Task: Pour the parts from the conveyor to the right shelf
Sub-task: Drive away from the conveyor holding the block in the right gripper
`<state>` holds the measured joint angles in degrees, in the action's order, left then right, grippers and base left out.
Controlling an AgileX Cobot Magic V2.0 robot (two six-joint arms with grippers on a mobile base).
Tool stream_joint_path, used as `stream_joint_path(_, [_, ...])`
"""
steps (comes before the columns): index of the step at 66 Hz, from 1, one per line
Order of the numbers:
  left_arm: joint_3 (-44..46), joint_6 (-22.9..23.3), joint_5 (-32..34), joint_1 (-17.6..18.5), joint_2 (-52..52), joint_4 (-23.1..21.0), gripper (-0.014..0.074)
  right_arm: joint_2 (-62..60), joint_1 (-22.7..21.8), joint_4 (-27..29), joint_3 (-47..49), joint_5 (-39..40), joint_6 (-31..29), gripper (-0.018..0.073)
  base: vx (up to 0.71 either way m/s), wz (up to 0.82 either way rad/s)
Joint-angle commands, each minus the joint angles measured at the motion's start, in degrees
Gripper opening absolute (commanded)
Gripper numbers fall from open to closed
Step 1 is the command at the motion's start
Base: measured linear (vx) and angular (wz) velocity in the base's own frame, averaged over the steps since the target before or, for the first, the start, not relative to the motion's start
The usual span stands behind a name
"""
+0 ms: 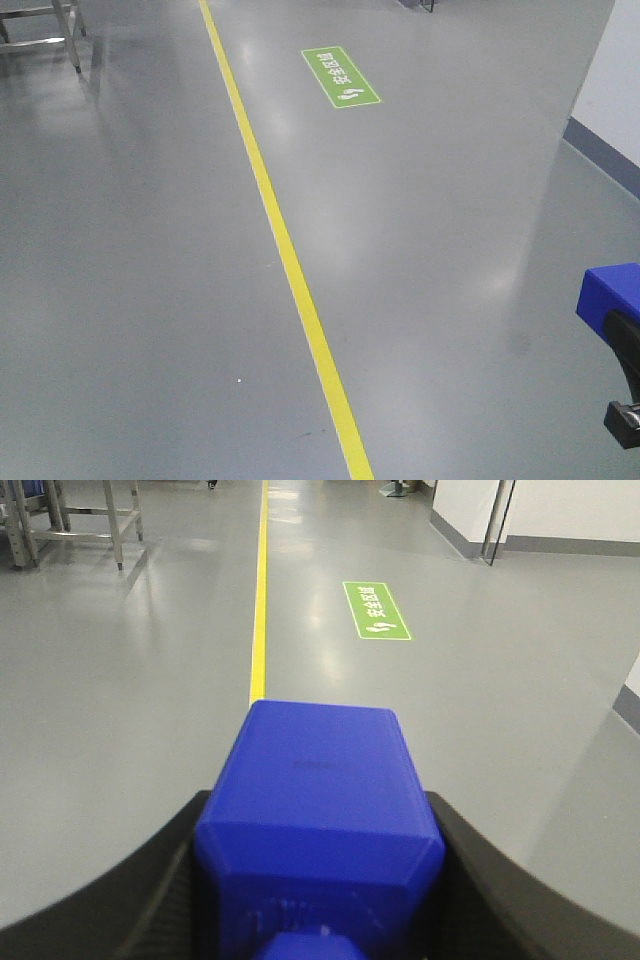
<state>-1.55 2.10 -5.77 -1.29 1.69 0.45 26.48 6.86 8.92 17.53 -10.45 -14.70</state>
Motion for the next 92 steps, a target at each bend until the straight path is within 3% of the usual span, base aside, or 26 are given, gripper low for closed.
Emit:
stream_joint_path(1, [1.1,0.5,4.5,-0.1,0.9,-0.5,-0.0006,0.2,-0.2,-0.1,1.6,4.5,-0.2,-0.0005,0.16,-0.09])
stream_joint_path(37, [1.1,0.5,4.5,-0.1,0.9,-0.5,-0.0006,0.2,-0.2,-0.1,1.6,4.5,-0.2,-0.0005,0.32,-0.08])
stream_joint_path(92, [1.1,0.5,4.5,-0.1,0.9,-0.5,-0.0006,0.2,-0.2,-0.1,1.6,4.6,-0.2,-0.0005,0.54,0.1])
